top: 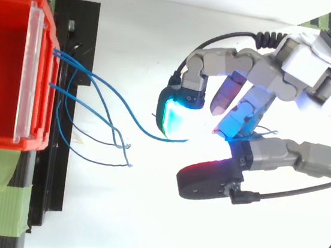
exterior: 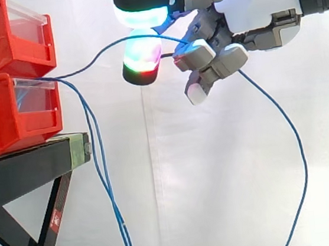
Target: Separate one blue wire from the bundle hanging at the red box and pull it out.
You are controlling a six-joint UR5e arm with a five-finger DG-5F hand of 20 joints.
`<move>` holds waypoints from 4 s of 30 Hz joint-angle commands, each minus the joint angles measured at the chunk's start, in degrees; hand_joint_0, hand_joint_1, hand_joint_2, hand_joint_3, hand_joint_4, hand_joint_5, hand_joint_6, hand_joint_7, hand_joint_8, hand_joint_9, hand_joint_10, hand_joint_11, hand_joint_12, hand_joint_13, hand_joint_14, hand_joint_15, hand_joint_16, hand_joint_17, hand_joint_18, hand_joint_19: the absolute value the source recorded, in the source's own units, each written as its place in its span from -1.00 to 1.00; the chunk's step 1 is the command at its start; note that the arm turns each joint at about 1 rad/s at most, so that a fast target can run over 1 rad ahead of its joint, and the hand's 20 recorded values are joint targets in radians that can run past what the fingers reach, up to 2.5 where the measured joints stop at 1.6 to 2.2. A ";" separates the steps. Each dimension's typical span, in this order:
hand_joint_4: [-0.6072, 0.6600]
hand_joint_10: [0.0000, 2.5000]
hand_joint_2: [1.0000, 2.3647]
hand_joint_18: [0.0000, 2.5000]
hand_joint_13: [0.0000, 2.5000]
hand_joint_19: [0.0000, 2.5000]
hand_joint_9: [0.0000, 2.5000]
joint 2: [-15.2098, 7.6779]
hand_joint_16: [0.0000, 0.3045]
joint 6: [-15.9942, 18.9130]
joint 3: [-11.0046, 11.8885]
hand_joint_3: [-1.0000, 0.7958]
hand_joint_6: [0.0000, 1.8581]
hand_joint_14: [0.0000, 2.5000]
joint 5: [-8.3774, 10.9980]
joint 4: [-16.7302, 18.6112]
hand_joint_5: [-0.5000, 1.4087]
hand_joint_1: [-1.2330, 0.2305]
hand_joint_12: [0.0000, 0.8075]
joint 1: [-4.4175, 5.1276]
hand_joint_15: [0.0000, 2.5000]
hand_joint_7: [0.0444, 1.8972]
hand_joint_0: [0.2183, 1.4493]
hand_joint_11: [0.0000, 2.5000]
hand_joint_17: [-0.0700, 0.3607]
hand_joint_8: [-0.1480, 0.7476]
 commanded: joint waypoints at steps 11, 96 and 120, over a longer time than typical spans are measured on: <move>0.28 -0.98 -1.00 -0.33 0.24 -0.42 0.09 -0.02 -0.67 0.00 0.00 -0.41 -0.32 -0.99 0.00 -0.02 -0.62 -0.23 -0.17 0.00 0.22 0.34 -0.37 0.08 -0.15 0.13; -0.22 -1.00 -0.96 -1.00 -1.00 -0.88 -0.69 -0.02 -0.67 20.92 -10.63 -0.05 -0.21 -1.00 4.04 3.14 -0.60 -0.39 -0.15 4.49 -0.89 0.21 -0.37 -0.85 -0.15 -0.12; -0.25 -1.00 -0.96 -1.00 -1.00 -0.88 -0.68 -0.02 -0.67 20.48 -10.63 -0.06 -0.21 -1.00 4.04 -0.37 -0.60 -0.39 -0.14 4.57 -0.89 0.21 -0.37 -0.84 -0.15 -0.10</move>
